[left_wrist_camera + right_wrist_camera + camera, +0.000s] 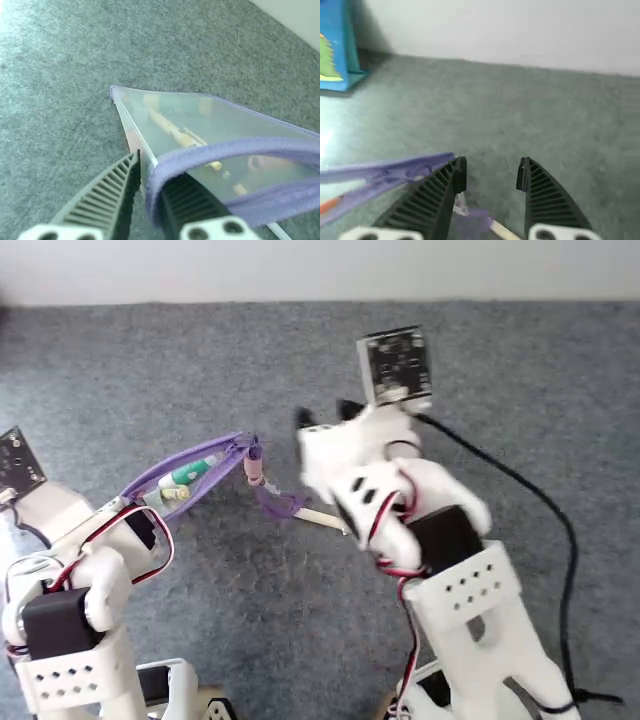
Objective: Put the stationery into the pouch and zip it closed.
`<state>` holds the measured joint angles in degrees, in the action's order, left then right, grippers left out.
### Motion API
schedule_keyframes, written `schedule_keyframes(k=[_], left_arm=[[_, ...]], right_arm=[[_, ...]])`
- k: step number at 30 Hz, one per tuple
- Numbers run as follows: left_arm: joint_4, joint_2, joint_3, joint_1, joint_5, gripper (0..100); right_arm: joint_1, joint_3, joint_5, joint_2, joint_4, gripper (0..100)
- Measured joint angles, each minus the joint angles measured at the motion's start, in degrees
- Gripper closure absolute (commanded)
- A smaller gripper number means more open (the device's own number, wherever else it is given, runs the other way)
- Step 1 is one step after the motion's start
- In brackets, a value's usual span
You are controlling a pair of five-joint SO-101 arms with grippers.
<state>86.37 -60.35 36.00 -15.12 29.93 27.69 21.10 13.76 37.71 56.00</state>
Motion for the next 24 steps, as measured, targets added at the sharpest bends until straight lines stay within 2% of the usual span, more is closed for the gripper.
schedule_keyframes(k=[5, 9, 14, 24], left_arm=[[0.0, 0.0, 0.0, 0.0, 0.0, 99], [0.0, 0.0, 0.0, 0.0, 0.0, 99], [0.0, 0.0, 0.0, 0.0, 0.0, 99], [0.0, 0.0, 0.0, 0.0, 0.0, 99]], right_arm=[[-1.1, 6.9, -5.8, 0.0, 10.5, 83.0], [-1.4, 13.9, -13.4, -4.1, 11.4, 82.9], [-1.3, 14.5, -21.3, -16.3, 11.3, 82.9], [0.6, -5.2, -22.8, -44.5, 11.9, 82.8]])
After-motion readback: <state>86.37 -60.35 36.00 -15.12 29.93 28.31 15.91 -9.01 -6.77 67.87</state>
